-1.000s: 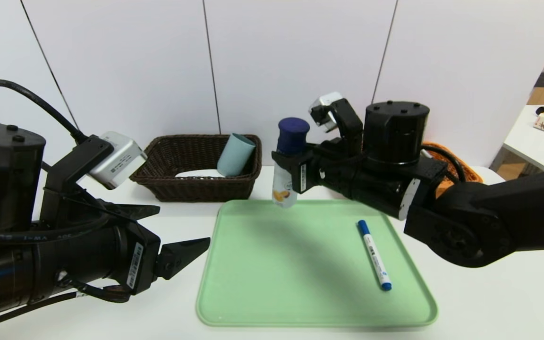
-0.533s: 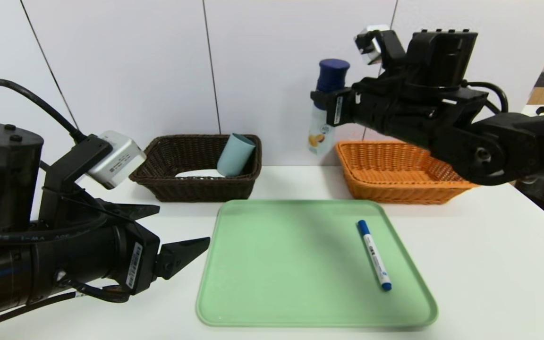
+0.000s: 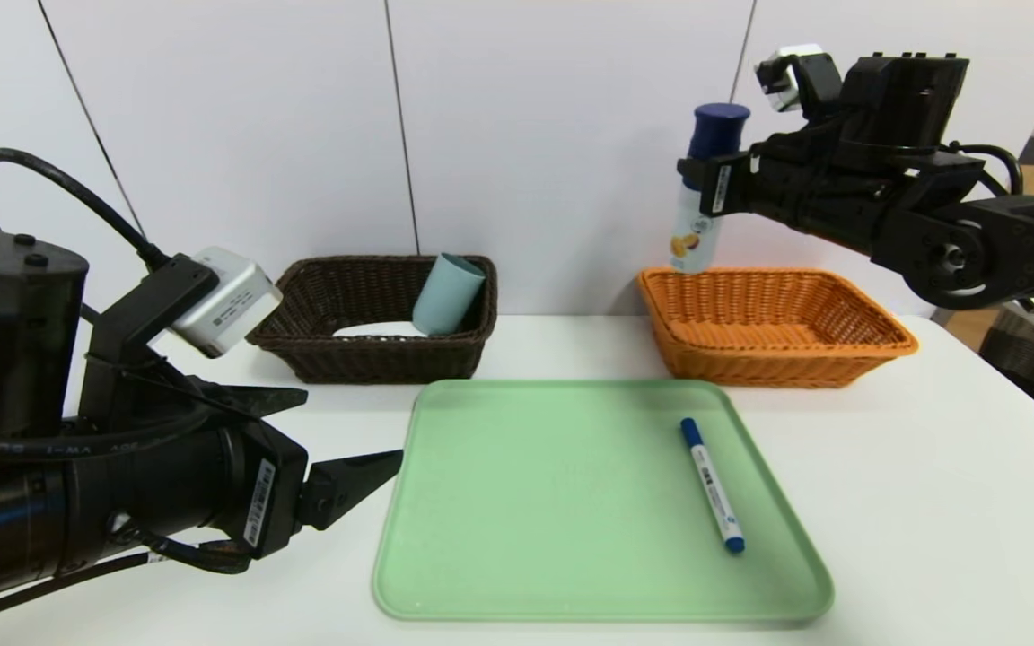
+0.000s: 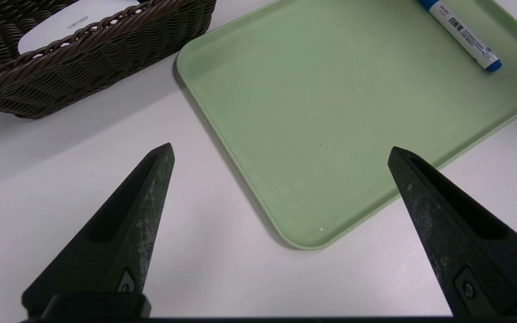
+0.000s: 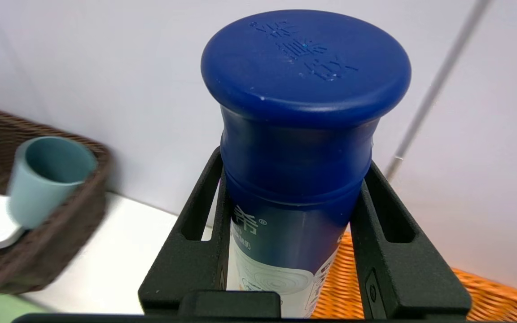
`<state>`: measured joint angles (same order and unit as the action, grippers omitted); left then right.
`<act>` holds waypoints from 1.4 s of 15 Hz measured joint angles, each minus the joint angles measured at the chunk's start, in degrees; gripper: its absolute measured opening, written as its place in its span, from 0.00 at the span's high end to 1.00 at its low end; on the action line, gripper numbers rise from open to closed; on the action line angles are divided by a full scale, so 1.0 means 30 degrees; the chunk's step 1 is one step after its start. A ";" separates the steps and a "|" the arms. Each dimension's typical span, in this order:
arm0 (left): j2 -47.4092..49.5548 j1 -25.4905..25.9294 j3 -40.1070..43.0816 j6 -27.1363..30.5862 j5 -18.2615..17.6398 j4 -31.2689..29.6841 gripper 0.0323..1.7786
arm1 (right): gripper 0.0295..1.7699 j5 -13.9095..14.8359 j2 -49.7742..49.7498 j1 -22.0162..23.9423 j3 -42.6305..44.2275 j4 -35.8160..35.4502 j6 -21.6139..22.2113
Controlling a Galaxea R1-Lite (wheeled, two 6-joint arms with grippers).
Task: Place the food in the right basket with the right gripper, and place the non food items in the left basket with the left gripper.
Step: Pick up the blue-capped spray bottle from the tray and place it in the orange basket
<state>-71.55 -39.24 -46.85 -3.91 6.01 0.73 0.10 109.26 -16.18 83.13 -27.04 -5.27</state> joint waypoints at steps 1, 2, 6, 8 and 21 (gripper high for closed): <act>-0.0012 0.0000 0.0000 0.0000 0.0000 0.0000 0.05 | 0.58 -0.0008 0.0089 0.0488 -0.0110 -0.0045 0.0033; -0.0020 -0.0008 0.0000 0.0004 0.0000 -0.0008 0.05 | 0.58 -0.0033 0.0134 0.0955 -0.0366 -0.0065 0.0049; -0.0057 0.0000 0.0024 0.0000 0.0008 -0.0008 0.05 | 0.58 -0.0142 0.0134 0.2369 -0.1544 -0.0183 0.0041; -0.0065 0.0008 0.0016 -0.0016 0.0033 -0.0008 0.05 | 0.58 -0.0195 0.0102 0.3068 -0.2060 -0.0191 -0.0024; -0.0459 0.0037 0.0008 -0.0053 0.0110 -0.0016 0.05 | 0.58 -0.1012 0.0963 0.5291 -0.3657 -0.0837 -0.0110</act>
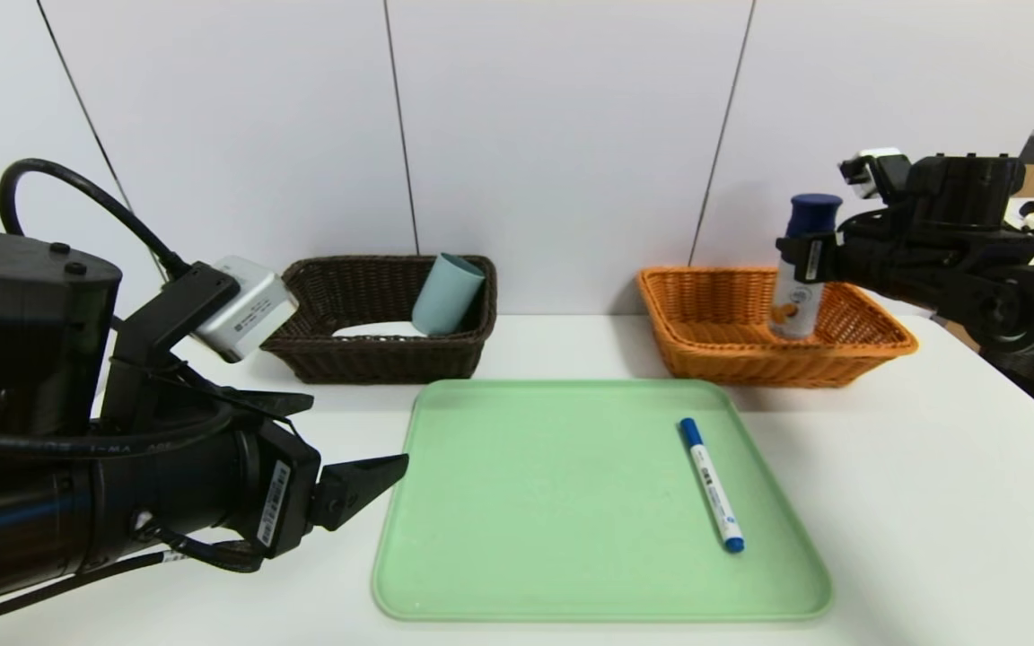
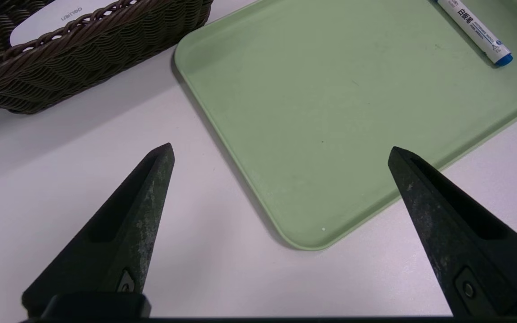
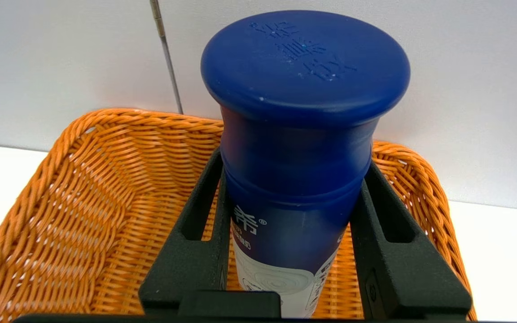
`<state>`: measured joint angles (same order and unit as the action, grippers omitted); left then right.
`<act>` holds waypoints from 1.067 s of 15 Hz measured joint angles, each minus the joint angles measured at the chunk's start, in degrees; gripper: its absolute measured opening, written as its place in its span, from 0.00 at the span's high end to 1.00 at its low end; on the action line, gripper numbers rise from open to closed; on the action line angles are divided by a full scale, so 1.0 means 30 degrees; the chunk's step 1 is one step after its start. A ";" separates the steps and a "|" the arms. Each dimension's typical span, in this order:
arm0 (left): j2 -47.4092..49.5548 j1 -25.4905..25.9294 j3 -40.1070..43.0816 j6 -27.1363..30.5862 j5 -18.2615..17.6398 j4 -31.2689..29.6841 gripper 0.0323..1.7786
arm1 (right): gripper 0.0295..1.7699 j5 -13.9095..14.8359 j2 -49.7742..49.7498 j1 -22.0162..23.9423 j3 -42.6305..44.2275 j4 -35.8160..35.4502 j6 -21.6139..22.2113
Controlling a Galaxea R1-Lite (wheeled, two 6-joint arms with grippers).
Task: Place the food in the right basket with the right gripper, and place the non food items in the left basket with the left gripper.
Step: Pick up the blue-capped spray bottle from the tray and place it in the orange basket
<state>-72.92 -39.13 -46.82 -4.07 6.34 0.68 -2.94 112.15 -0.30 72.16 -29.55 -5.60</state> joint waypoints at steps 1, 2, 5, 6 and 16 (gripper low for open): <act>-0.0049 0.0008 0.0016 -0.0008 0.0008 0.0000 0.05 | 0.58 0.0000 0.0268 -0.0033 0.0000 -0.0703 -0.0016; -0.0130 0.0008 0.0016 -0.0020 0.0000 0.0000 0.05 | 0.58 0.0000 0.0605 -0.0053 0.0000 -0.1690 -0.0016; -0.0349 0.0008 -0.0065 0.0016 0.0008 0.0000 0.05 | 0.58 -0.0049 0.1597 -0.0061 0.0130 -0.3625 -0.0126; -0.0443 0.0008 -0.0085 0.0000 0.0008 0.0000 0.05 | 0.58 -0.0057 0.1829 -0.0061 0.0211 -0.3629 -0.0134; -0.0792 0.0008 -0.0093 -0.0020 0.0008 0.0000 0.05 | 0.35 -0.0223 0.2755 -0.0284 0.0297 -0.3694 -0.0089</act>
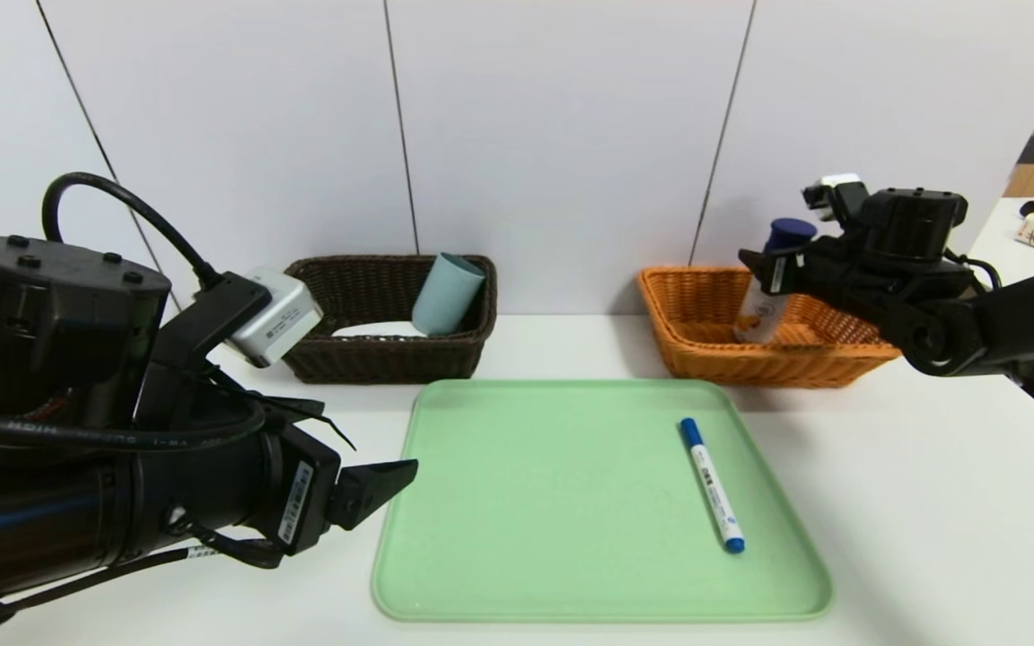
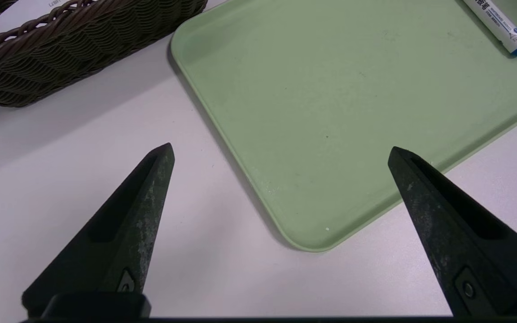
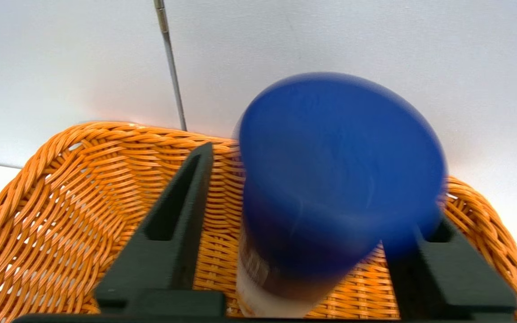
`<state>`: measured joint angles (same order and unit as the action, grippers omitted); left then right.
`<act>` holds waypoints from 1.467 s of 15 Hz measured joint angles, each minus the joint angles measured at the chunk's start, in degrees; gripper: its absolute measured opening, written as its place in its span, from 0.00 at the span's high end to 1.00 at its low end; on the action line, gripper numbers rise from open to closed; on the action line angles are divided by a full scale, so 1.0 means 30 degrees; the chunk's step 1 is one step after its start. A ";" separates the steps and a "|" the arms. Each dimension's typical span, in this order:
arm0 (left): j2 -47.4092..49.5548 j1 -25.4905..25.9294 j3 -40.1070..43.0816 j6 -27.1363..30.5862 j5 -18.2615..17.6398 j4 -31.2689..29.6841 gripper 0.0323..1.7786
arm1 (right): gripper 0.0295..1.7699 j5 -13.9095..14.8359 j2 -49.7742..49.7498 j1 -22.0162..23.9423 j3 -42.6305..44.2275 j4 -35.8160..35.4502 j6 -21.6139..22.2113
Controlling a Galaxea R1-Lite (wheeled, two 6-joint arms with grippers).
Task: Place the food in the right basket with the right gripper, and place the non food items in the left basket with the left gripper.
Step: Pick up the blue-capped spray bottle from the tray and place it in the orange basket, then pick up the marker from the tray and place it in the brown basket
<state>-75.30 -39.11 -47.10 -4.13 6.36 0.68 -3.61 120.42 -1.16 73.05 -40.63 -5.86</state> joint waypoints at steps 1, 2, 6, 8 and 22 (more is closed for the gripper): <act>-0.0016 0.0000 0.0000 -0.0008 0.0008 0.0008 0.05 | 0.31 0.0012 -0.0024 -0.0008 -0.0028 0.0049 0.0045; -0.0020 0.0000 0.0000 -0.0008 0.0000 0.0008 0.05 | 0.27 -0.0053 -0.0081 -0.0008 -0.0065 0.0175 0.0081; -0.0008 0.0000 0.0000 -0.0008 -0.0008 0.0000 0.05 | 0.18 -0.0744 -0.1260 -0.0016 -0.0508 0.1150 0.0163; 0.0057 0.0000 0.0000 -0.0008 0.0016 0.0008 0.05 | 0.15 -0.0874 -0.2284 0.0114 -0.0618 0.2251 0.0203; 0.1020 0.0138 -0.0219 -0.0110 0.1146 -0.0028 0.05 | 0.05 -0.0801 -1.2560 0.2137 -0.0158 1.5584 0.0983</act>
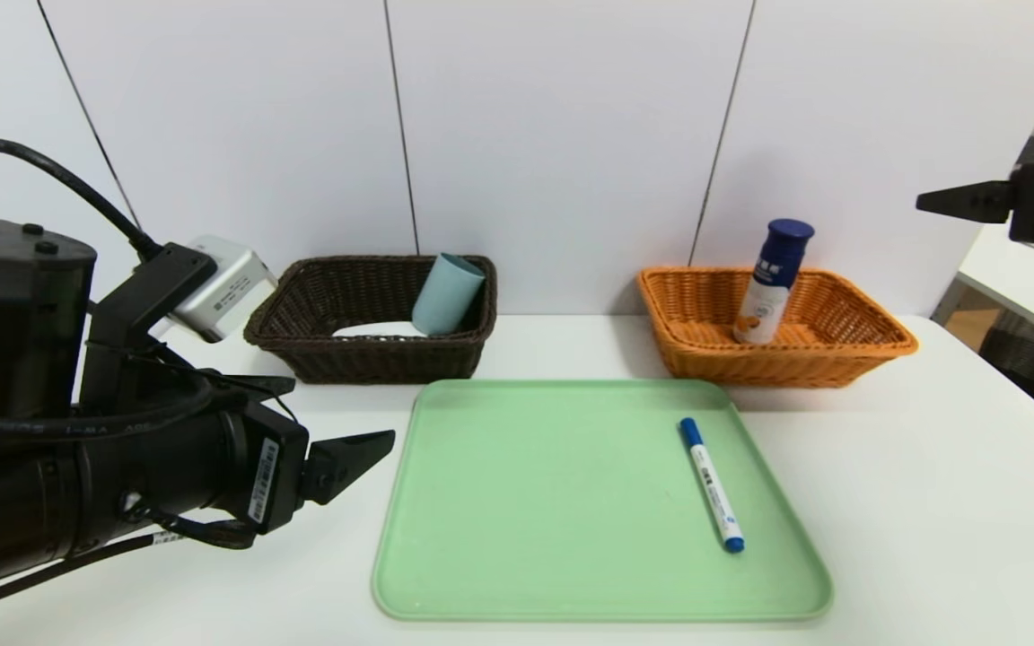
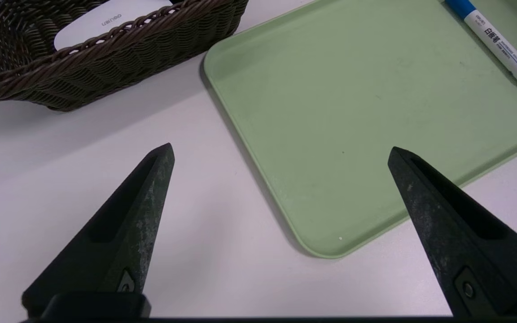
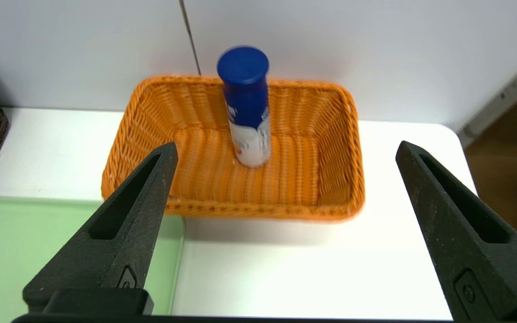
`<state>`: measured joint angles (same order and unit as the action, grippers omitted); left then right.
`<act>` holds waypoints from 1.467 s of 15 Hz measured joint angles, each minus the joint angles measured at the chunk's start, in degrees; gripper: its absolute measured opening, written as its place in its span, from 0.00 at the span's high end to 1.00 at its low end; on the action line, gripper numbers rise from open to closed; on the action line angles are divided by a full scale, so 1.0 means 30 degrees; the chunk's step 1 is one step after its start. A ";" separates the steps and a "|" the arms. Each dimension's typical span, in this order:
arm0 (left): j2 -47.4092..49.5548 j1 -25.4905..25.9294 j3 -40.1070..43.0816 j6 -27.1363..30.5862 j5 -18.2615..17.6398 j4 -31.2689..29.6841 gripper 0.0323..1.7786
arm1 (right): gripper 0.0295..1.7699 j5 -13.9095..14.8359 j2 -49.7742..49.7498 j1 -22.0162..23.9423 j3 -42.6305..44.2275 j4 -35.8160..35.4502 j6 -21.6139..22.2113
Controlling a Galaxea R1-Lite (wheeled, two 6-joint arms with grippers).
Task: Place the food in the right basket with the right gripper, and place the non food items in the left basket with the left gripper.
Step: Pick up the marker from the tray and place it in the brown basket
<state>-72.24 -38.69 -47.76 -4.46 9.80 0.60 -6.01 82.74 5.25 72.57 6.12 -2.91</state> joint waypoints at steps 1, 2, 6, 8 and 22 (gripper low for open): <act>-0.0089 0.0000 -0.0167 -0.0016 -0.0024 0.0012 0.05 | 0.05 0.0028 -0.0622 0.0215 0.0016 0.0963 0.0138; -0.0256 -0.0028 -0.0378 -0.0093 -0.0024 0.0008 0.05 | 0.05 0.0077 -0.1138 0.0406 0.0016 0.1853 0.0284; -0.1922 -0.0857 -0.1707 -0.1678 0.0114 0.0012 0.05 | 0.04 0.0313 -0.2690 0.0792 -0.0183 0.3938 0.1032; -0.3198 -0.1581 -0.2564 -0.2316 0.0939 0.0000 0.05 | 0.04 0.0268 -0.3178 0.0829 -0.0715 0.4043 0.1044; -1.2300 -0.5717 -0.9549 -0.5376 0.4576 0.0012 0.05 | 0.04 -0.1808 -0.4949 -0.1248 -0.1589 0.7201 0.1004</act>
<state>-109.14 -55.85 -76.41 -20.59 23.53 0.63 -11.43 67.89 1.51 67.80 27.72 0.10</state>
